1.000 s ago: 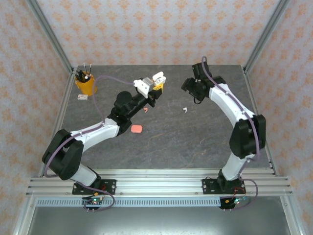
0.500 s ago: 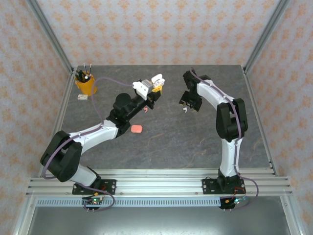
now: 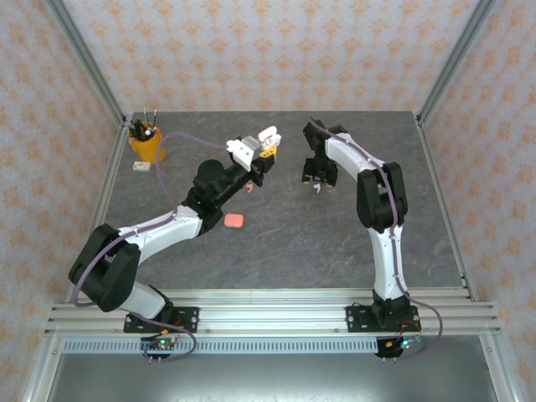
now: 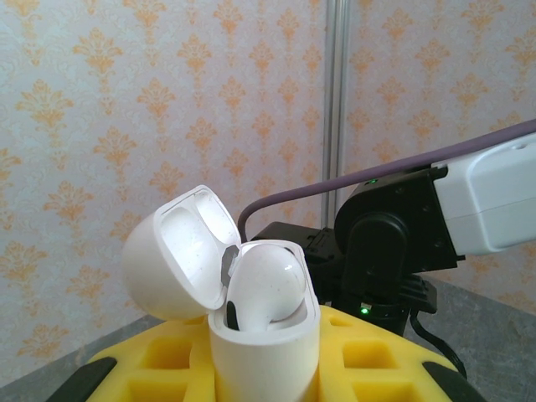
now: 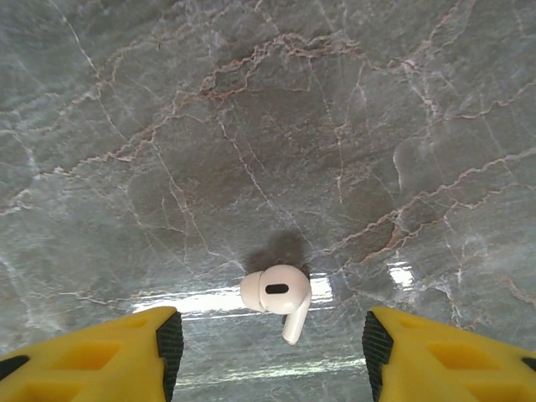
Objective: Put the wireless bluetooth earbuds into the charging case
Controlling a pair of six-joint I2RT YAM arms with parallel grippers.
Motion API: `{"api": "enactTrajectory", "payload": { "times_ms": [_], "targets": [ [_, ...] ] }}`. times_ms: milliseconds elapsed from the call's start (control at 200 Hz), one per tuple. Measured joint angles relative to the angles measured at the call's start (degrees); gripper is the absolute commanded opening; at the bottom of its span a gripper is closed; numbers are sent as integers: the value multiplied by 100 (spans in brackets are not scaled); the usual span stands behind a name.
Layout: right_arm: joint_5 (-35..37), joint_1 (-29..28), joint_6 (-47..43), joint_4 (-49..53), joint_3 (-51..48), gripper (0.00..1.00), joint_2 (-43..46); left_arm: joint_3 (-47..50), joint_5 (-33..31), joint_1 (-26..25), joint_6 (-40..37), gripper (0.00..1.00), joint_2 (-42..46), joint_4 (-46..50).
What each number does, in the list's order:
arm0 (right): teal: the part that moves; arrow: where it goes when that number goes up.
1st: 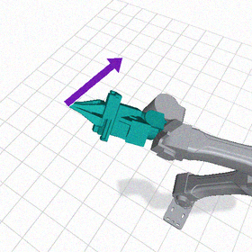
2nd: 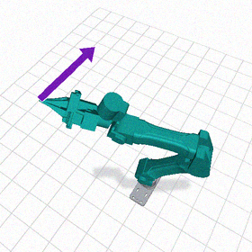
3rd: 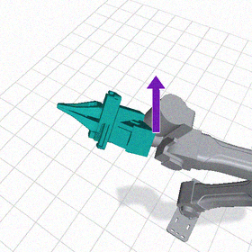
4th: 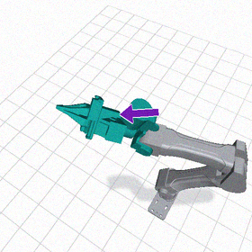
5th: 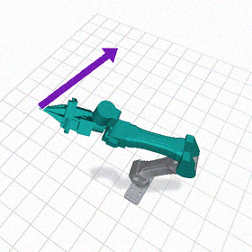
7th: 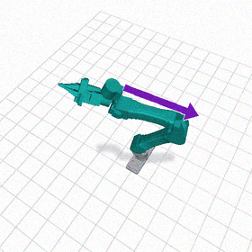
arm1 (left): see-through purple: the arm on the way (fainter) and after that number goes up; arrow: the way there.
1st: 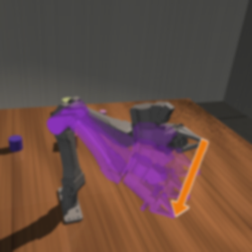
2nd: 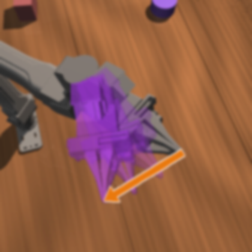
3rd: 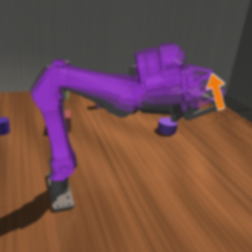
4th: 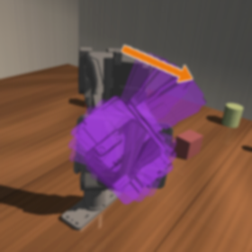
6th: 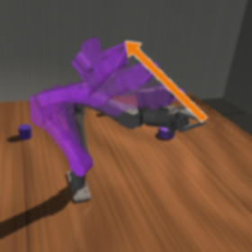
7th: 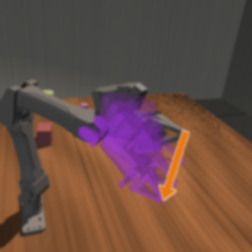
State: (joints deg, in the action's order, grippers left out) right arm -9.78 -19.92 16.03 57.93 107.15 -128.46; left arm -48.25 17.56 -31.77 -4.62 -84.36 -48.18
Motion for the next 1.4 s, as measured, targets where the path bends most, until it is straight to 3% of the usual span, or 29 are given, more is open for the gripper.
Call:
{"api": "enactTrajectory", "payload": {
  "times_ms": [575,1401],
  "targets": [
    [278,-31,-328,85,199,50,-297,0,-2,0,2,0,-2,0],
    [103,-28,-326,-179,79,39,-328,0,-2,0,2,0,-42,0]
  ]
}}
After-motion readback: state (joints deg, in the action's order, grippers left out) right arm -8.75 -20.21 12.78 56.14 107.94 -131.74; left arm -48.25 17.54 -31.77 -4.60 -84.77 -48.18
